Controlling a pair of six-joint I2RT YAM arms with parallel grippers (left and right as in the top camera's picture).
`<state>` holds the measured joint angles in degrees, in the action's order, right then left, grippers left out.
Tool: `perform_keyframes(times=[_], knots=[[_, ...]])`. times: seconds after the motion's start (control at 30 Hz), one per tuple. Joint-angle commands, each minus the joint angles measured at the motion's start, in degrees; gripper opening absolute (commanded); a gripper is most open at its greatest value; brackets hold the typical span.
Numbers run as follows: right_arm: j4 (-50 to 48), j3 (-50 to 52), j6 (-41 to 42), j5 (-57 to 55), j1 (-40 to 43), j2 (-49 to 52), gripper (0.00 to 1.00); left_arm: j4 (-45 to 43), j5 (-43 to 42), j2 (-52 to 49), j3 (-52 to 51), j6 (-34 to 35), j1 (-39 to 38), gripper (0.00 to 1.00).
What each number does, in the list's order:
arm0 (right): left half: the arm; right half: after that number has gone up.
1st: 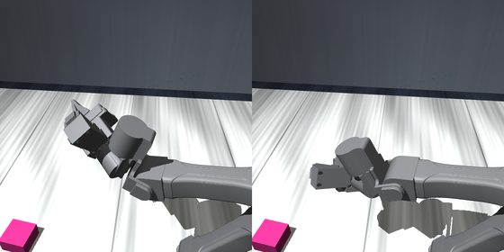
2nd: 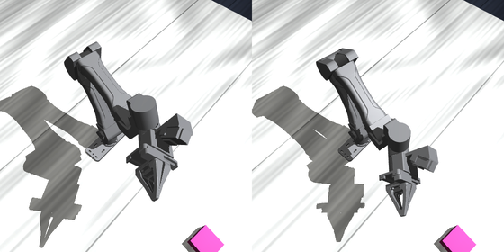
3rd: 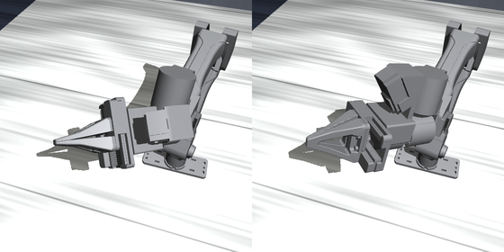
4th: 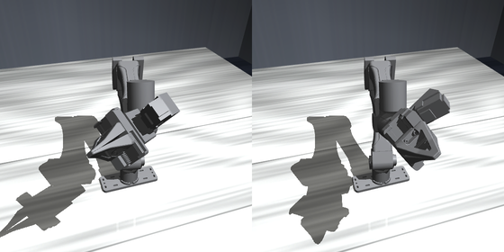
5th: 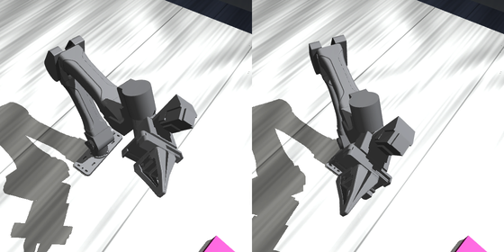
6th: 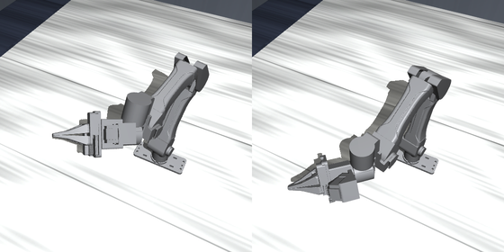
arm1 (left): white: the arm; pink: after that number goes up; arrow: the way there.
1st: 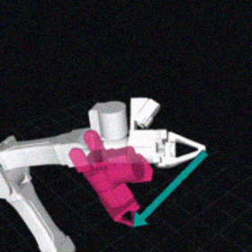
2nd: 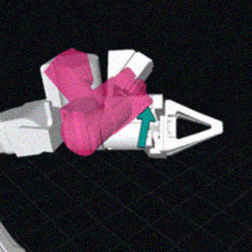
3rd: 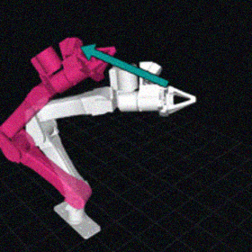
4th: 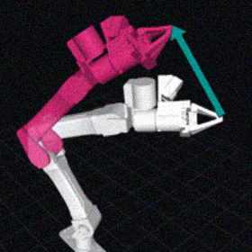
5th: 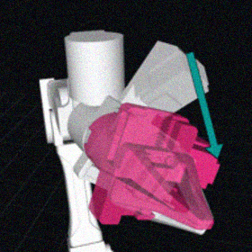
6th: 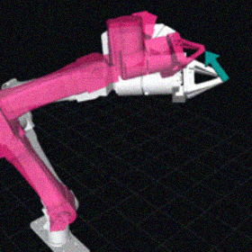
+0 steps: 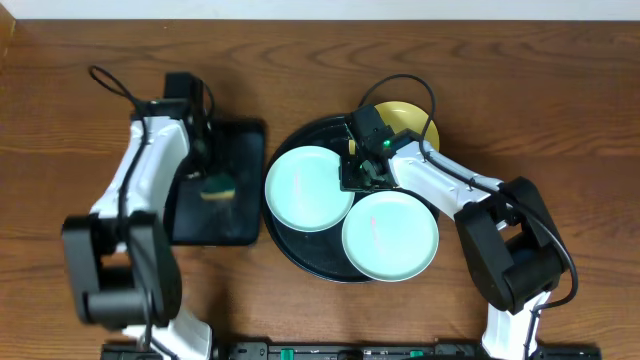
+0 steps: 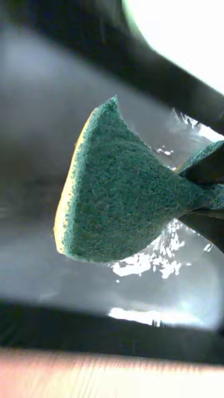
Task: Clean dirty plates on tray and stack at the side
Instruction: 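Grasp the green sponge with the left gripper and lift it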
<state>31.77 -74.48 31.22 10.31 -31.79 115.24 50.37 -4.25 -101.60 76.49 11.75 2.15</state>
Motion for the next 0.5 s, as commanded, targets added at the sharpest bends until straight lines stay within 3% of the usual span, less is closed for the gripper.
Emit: perform_keyframes(times=[0.0, 0.47], knots=[[-0.74, -0.9, -0.02, 2.45, -0.28, 1.64, 0.01, 1.05, 0.59, 6.19, 2.67, -1.11, 0.28, 0.07], [-0.87, -0.9, -0.02, 2.95, -0.13, 1.64, 0.01, 1.88, 0.61, 5.49, 1.49, -1.11, 0.28, 0.07]])
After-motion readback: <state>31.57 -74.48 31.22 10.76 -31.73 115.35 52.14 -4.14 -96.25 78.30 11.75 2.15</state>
